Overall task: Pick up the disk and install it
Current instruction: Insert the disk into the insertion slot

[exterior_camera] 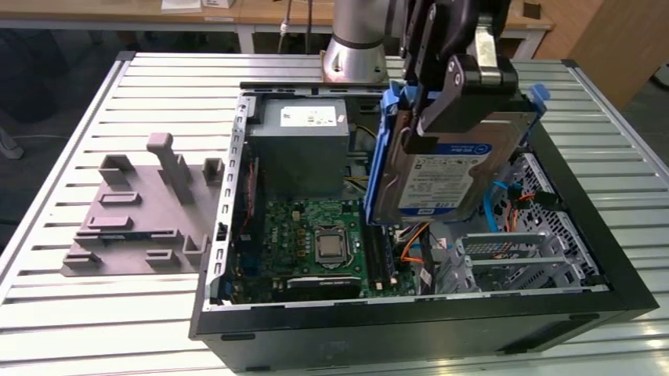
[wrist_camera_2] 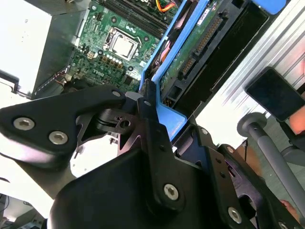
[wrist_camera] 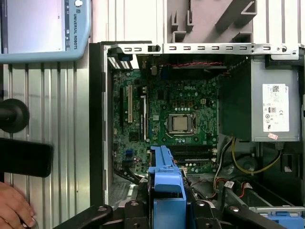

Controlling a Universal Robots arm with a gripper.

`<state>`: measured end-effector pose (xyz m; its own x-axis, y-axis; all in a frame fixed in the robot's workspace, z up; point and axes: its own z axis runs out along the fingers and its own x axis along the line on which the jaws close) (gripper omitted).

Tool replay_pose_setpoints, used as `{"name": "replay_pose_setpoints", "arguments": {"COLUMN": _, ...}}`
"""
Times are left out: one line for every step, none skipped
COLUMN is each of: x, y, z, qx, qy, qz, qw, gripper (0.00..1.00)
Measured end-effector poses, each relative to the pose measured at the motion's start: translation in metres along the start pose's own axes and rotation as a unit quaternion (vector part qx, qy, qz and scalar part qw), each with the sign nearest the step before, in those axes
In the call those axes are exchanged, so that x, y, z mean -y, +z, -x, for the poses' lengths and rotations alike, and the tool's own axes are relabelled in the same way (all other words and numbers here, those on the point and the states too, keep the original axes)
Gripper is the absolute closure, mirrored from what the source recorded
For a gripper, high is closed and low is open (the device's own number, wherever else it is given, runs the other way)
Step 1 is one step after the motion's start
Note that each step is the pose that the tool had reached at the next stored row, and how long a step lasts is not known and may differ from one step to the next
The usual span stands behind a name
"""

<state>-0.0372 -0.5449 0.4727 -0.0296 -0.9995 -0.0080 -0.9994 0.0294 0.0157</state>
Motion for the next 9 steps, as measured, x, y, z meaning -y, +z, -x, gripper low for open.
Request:
{"name": "replay_pose_setpoints", "arguments": {"x": 0.0005, "y": 0.0005, "z": -0.0010, "qx": 0.0000, "qy": 0.000, "qz": 0.0000, "qw": 1.0000, "gripper": 0.64}}
{"name": "replay_pose_setpoints", "arguments": {"x": 0.0010, "y": 0.0009, "z": -0.0021, "qx": -0.0001, "qy": 0.000, "qz": 0.0000, "qw": 1.0000, "gripper": 0.64}}
{"name": "replay_pose_setpoints", "arguments": {"x": 0.0015, "y": 0.0014, "z": -0.0033, "qx": 0.0000, "qy": 0.000, "qz": 0.0000, "qw": 1.0000, "gripper": 0.64}}
{"name": "replay_pose_setpoints", "arguments": {"x": 0.0022, "y": 0.0019, "z": -0.0048, "qx": 0.0000, "qy": 0.000, "qz": 0.0000, "qw": 1.0000, "gripper": 0.64}}
{"name": "replay_pose_setpoints", "arguments": {"x": 0.0031, "y": 0.0021, "z": -0.0063, "qx": -0.0001, "qy": 0.000, "qz": 0.0000, "qw": 1.0000, "gripper": 0.64}}
{"name": "replay_pose_setpoints", "arguments": {"x": 0.0042, "y": 0.0025, "z": -0.0077, "qx": -0.0001, "qy": 0.000, "qz": 0.0000, "qw": 1.0000, "gripper": 0.64}}
{"name": "replay_pose_setpoints", "arguments": {"x": 0.0054, "y": 0.0028, "z": -0.0088, "qx": -0.0001, "qy": 0.000, "qz": 0.0000, "qw": 1.0000, "gripper": 0.64}}
{"name": "replay_pose_setpoints", "arguments": {"x": 0.0068, "y": 0.0032, "z": -0.0096, "qx": 0.0000, "qy": 0.000, "qz": 0.0000, "qw": 1.0000, "gripper": 0.64}}
{"name": "replay_pose_setpoints", "arguments": {"x": 0.0084, "y": 0.0036, "z": -0.0099, "qx": 0.0000, "qy": 0.000, "qz": 0.0000, "qw": 1.0000, "gripper": 0.64}}
